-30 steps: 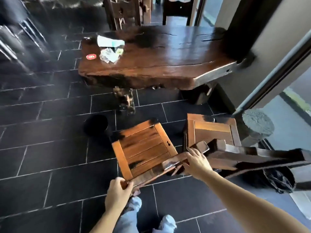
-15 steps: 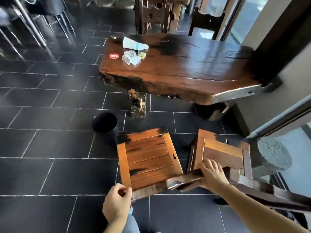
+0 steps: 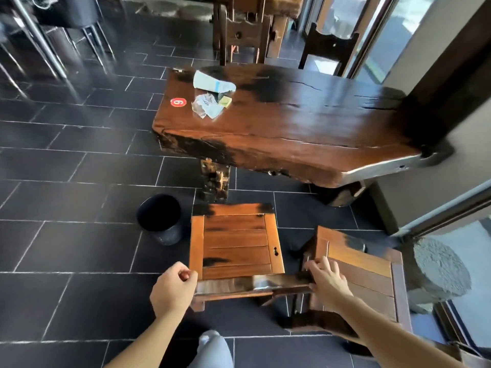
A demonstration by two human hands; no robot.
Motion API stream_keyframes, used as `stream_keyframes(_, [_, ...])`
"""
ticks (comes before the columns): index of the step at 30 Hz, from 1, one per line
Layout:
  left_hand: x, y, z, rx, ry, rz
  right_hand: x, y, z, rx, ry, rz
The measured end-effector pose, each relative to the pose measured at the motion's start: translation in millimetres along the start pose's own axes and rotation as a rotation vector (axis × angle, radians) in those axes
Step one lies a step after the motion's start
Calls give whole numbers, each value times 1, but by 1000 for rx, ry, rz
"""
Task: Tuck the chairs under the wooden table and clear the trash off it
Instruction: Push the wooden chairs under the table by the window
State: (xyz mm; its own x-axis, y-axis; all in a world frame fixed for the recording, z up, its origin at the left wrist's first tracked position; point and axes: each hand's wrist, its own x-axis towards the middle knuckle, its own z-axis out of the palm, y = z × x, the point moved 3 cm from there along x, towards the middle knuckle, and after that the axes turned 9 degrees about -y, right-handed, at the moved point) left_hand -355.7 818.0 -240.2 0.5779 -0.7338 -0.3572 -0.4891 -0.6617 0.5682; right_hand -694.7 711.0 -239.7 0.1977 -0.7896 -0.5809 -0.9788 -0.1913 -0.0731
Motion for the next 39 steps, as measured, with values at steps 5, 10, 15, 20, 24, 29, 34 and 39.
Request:
stream_keyframes(5, [67,28,-13,73,-57,51,34,-13,-17,35,-47,27])
stream_keyframes(10, [105,43,-18,98,-81,87,60,-18,-24,47,-11,51])
stream_keyframes(15, [112,39,-18,133,-146,61,58,-21,-21,33,-28,111])
stream_keyframes(20, [111,41,-21,155,-201,31,53,-27,-22,21,52,105])
stream_keyframes(24, [105,37,-19,154,-232,25,38,-31,-27,-6,27,100])
stream_keyframes(29, [105,34,-19,208,-166,46,7,-39,-16,19,1,83])
stream_keyframes(34, [106,35,-18,249,-84,80,-8,-46,1,73,43,131])
stream_keyframes(39, [105,38,-18,262,-35,124,-2,-39,15,153,28,57])
